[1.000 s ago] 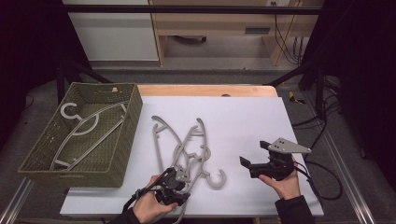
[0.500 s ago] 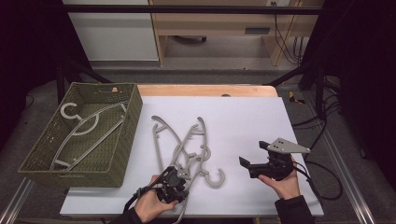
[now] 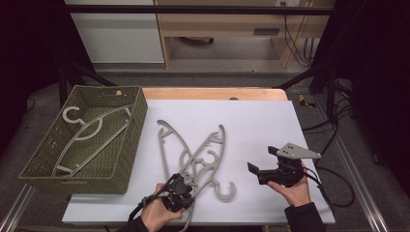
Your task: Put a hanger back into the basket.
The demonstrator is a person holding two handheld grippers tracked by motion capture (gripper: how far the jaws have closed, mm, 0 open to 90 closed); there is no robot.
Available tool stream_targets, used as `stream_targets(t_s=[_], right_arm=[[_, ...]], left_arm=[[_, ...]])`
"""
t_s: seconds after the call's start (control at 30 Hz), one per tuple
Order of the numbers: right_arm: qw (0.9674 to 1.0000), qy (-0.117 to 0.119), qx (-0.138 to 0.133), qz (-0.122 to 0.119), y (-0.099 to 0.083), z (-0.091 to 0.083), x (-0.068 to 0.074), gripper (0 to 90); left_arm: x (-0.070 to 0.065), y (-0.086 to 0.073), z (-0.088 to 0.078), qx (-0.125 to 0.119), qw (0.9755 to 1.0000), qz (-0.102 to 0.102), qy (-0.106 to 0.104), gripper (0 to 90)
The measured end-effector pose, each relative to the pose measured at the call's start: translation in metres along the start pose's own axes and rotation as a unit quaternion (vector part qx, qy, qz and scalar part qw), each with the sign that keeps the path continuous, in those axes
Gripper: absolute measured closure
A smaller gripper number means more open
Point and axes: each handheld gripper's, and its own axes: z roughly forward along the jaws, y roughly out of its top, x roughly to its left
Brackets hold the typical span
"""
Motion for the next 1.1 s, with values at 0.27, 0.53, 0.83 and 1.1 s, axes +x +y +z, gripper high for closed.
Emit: stream_targets(t_s=[0.27,0.53,0.83,1.1], right_arm=[[1.0,0.0,-0.001,0.001,0.0,-0.001,0.0,5.7],[1.0,0.0,-0.003,0.0,0.001,-0.003,-0.001,6.1],[1.0,-0.002,-0.006,0.003,0.001,-0.004,-0.002,6.2],[1.0,-0.001,-0.007,0.003,0.001,-0.005,-0.003,6.2]], left_arm=[[0.003,-0.001,-0.014,-0.023,0.9996,0.005,-0.012,81.9],[0.007,-0.003,-0.033,-0.05,0.9986,0.01,-0.016,82.0],[0.013,-0.004,-0.059,-0.09,0.9958,0.008,-0.014,82.1],[0.018,-0.004,-0.083,-0.118,0.9929,0.012,-0.013,82.2]])
